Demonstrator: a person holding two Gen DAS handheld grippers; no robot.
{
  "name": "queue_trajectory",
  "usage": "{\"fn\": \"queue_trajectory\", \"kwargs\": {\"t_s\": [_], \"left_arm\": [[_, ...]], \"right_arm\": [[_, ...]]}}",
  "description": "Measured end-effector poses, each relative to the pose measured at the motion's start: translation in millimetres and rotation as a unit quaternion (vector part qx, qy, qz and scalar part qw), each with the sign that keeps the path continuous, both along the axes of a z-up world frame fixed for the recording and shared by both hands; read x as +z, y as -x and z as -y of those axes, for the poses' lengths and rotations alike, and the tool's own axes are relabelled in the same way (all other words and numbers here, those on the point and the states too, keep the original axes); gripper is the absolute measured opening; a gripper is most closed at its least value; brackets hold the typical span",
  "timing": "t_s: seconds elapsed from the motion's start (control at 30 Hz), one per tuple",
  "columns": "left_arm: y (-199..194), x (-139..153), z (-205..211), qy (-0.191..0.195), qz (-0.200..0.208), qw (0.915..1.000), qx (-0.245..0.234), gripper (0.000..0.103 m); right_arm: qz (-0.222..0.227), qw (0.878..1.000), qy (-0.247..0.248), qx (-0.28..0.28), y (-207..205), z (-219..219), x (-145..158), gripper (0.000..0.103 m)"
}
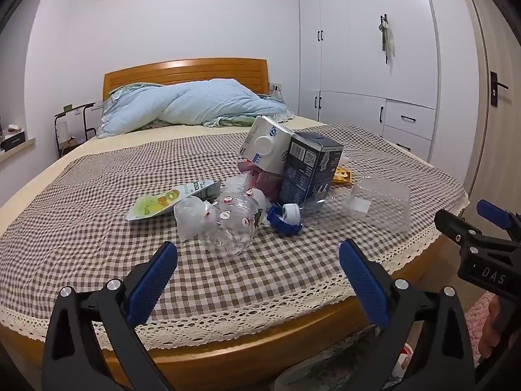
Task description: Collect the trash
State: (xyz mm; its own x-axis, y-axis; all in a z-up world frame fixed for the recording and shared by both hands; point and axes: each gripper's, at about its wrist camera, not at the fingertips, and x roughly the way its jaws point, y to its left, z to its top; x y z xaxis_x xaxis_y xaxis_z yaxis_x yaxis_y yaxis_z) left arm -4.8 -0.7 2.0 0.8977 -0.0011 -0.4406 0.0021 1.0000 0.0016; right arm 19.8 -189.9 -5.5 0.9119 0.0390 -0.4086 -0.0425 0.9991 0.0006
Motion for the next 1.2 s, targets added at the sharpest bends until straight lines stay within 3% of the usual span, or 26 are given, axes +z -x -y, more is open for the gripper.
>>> {"fn": "queue_trajectory", "kwargs": {"t_s": [1.2], "left_arm": [[4.1,0.9,4.1,-0.002,0.008,0.9999,-0.012,0.096]], "right_arm": [[0.005,1.000,0.004,-0.005,2.7,0.0,5.5,0.097]]}}
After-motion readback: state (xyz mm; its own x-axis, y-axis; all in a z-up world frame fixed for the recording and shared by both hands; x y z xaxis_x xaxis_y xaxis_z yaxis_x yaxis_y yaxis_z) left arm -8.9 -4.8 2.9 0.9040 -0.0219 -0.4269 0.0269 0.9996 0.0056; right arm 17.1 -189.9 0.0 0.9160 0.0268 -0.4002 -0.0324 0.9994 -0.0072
